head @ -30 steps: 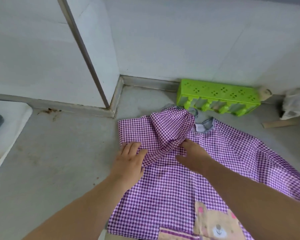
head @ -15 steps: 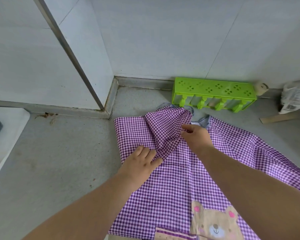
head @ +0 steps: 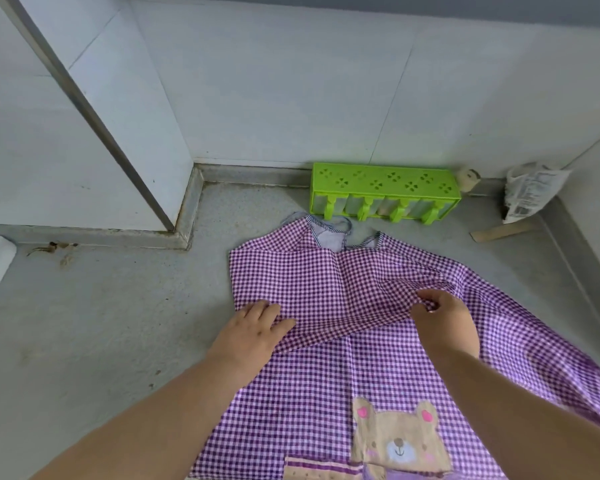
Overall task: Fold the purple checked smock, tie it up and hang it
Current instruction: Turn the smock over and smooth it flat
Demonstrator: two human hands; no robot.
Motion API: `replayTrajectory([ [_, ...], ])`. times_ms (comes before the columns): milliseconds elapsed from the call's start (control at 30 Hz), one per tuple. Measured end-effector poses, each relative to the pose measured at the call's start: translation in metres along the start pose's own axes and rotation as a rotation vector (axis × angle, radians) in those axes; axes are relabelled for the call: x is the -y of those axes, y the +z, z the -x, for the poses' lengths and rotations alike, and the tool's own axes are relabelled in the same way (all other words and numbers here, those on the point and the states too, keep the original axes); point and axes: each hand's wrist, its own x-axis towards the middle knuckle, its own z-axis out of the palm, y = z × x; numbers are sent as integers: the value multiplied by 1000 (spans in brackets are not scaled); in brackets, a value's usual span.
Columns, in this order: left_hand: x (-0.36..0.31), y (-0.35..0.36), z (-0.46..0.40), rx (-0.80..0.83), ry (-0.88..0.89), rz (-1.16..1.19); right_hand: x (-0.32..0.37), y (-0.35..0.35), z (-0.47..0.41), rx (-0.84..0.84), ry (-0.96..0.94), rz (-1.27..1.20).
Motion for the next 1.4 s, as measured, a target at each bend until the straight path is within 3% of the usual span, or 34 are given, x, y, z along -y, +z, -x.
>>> replayTrajectory([
  [200,-4,-5,-2,63,-26,39,-21,-11,8,48,101,346],
  [300,-4,-5,-2,66,-30,24,-22,-9,11,47,-95,473],
  [400,-3,-3,-2,93,-62,32,-14,0,11,226,-344,530],
  [467,-3,-1,-1,102,-78,29,-9,6,10,339,-379,591],
  [700,2,0,4,133,-121,61,-14,3,11,377,-335,711],
  [767,4,0,5,141,-108,42,-17,-2,9,341,-411,736],
  [900,4,-4,3,188,-101,25,-24,-8,5,457,-536,813],
  [1200,3,-5,-5,238,-135,5,-43,-14,-11,237,-738,791],
  [1400,1,-12,-5,303,-136,0,-53,-22,-6,529,-641,800],
])
